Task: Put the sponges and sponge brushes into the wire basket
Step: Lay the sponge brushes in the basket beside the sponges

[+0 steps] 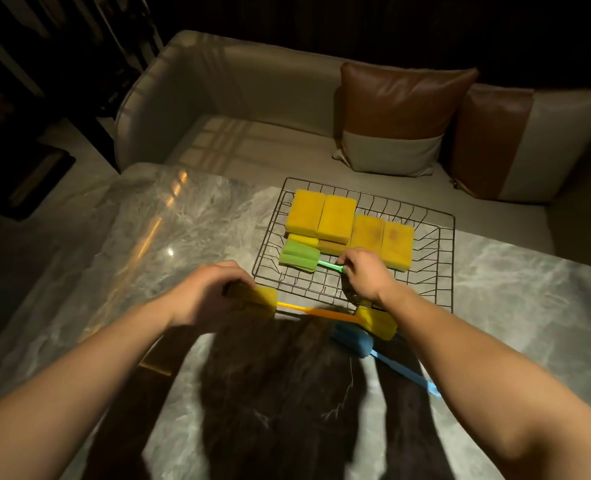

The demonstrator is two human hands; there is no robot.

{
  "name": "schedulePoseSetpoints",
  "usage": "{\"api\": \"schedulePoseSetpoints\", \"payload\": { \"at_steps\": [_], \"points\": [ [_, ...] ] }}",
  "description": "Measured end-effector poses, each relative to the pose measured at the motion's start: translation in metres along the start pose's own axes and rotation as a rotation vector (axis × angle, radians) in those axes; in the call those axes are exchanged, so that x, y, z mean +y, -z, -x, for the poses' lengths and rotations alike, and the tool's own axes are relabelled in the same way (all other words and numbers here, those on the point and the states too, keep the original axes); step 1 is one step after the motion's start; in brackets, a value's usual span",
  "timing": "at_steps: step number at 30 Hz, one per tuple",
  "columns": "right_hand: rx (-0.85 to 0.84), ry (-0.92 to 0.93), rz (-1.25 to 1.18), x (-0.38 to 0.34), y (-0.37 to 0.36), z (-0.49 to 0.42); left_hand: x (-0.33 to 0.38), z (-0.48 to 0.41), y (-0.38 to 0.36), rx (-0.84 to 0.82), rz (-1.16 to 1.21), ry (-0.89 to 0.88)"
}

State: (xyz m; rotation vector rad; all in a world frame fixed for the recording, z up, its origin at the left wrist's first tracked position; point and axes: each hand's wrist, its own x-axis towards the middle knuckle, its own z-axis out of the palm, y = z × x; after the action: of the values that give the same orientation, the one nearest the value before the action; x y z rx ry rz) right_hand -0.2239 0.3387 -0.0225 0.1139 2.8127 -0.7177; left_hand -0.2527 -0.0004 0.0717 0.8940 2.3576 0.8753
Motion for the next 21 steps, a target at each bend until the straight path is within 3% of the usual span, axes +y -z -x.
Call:
{"api": "schedulePoseSetpoints", "payload": {
  "at_steps": [9, 15, 21],
  "points": [
    [0.173, 0.044, -0.268, 0.002, 0.038, 0.040, 0.014, -0.046, -0.001, -0.022, -0.093, 0.069],
    [0.100, 0.184, -0.094, 0.008, 0.063, 0.059, 0.021, -0.090, 0.003, 0.036, -0.117, 0.031],
    [0.046, 0.119, 0.080, 0.019, 0.049, 0.052, 0.009, -0.120, -0.011, -0.005, -0.111, 0.105]
  ]
}}
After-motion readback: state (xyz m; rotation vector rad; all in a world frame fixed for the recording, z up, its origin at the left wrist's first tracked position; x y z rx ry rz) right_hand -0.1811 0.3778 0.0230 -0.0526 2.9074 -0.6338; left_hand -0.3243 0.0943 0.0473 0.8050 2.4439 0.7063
